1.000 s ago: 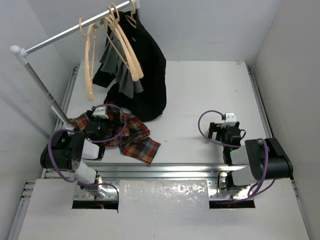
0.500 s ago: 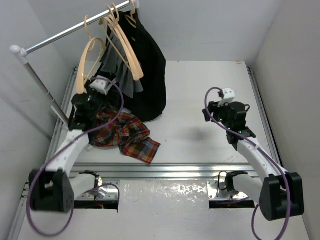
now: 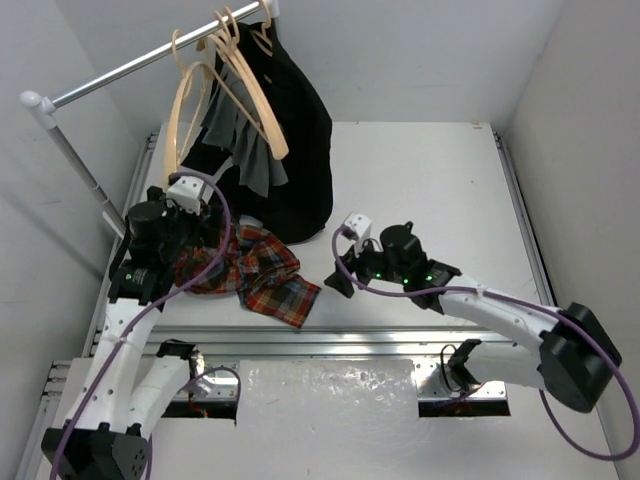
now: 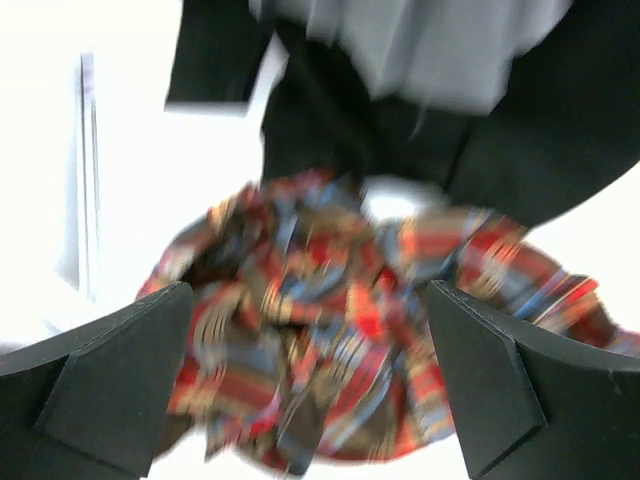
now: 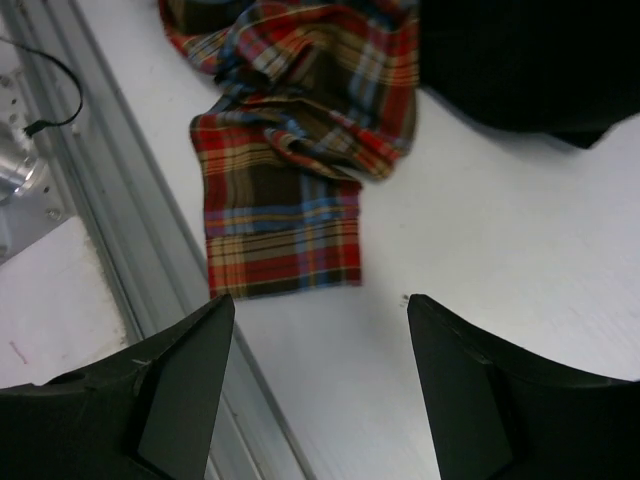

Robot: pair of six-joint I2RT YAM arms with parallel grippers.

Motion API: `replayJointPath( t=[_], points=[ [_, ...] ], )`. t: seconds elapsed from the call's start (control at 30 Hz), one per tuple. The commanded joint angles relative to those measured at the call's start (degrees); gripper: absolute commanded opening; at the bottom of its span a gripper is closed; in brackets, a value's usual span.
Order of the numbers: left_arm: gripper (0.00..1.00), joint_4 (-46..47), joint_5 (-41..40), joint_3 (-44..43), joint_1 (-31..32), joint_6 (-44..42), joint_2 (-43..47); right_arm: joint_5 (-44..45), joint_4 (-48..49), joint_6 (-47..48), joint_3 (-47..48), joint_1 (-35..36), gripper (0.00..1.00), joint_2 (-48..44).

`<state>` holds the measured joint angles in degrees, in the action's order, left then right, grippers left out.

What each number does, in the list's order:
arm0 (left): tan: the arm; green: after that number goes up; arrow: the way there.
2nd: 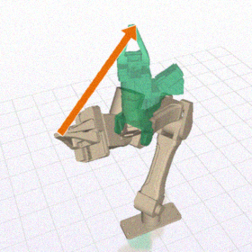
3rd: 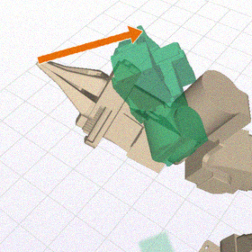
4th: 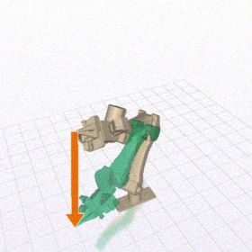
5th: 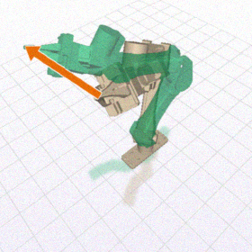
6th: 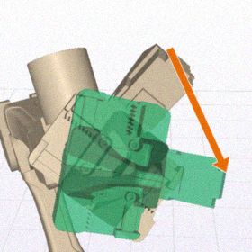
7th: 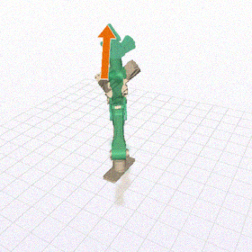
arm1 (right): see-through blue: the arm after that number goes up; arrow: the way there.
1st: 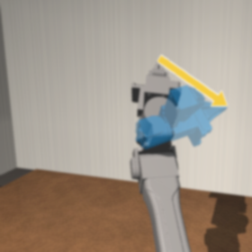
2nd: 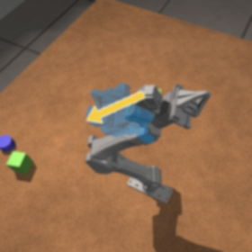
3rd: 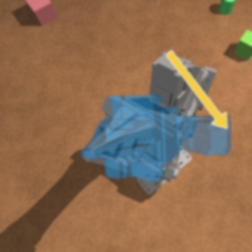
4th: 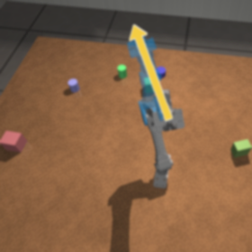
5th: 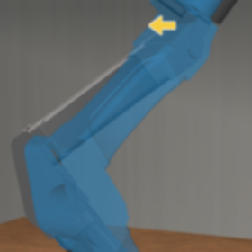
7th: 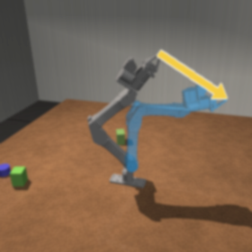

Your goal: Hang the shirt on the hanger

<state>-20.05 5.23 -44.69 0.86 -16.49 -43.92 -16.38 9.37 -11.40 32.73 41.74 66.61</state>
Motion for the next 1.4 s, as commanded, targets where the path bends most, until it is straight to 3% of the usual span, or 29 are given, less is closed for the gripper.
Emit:
replayJointPath(
  t=[0.0, 0.07, 0.17, 0.3, 0.43, 0.53, 0.7, 0.73, 0.77, 0.83, 0.93, 1.1, 1.2, 1.37],
  points=[
    [1.00, -7.7, -8.0, -2.2, -0.8, -3.4, -2.0, -1.6, 6.5, -1.4, 4.4, 2.7, 0.71, 4.5],
    [1.00, -6.8, -9.9, -2.2, -0.9, -8.5, -3.2, -2.1, 7.2, -1.6, 5.4, 3.7, 0.71, 5.8],
    [0.85, -7.0, -11.5, -0.5, -0.9, -19.3, -5.5, -2.6, 10.1, -1.9, 5.2, 4.7, 0.71, 6.5],
    [0.93, 9.1, -24.1, 5.3, -3.0, -32.1, -8.4, -2.9, 9.8, -0.2, 5.1, 5.2, 0.71, 6.5],
    [0.94, 6.4, -28.0, 0.5, -6.5, -28.3, -16.3, -3.6, 7.7, 1.6, 4.7, 5.3, 0.72, 5.3],
    [0.94, 9.0, -30.6, 2.7, -10.0, -29.0, -19.9, -3.4, 7.2, 2.8, 3.0, 5.4, 0.72, 4.0],
    [0.90, 11.0, -28.2, 2.9, -12.7, -30.0, -23.4, -3.0, 7.1, 2.2, 2.5, 5.5, 0.72, 2.7],
    [0.83, 10.6, -26.0, 2.1, -12.7, -29.7, -23.9, -3.5, 7.2, 1.9, 2.5, 5.4, 0.72, 3.0],
    [0.49, 9.7, -25.1, 1.5, -12.7, -29.4, -24.8, -3.7, 7.4, 1.7, 2.6, 5.4, 0.72, 3.5],
    [0.00, 6.2, -23.3, -1.0, -12.7, -26.9, -25.2, -3.3, 7.3, 0.9, 2.8, 5.4, 0.72, 3.9],
    [0.00, -4.3, -14.4, -6.5, -12.9, -24.5, -22.1, -1.2, 7.1, -0.9, 2.5, 5.5, 0.72, 3.2],
    [0.00, -23.1, 16.2, -19.9, -12.9, -27.1, -11.0, 0.3, 3.3, -3.3, 4.4, 5.4, 0.72, 1.2],
    [0.00, -32.8, 30.1, -30.6, -12.7, -25.4, -10.1, 1.7, -2.8, -6.4, 9.9, 5.4, 0.72, -0.1],
    [0.00, -40.9, 42.5, -46.2, -12.6, -22.5, -13.1, 1.7, -9.0, -7.0, 22.4, 5.5, 0.70, -1.8]
  ],
)
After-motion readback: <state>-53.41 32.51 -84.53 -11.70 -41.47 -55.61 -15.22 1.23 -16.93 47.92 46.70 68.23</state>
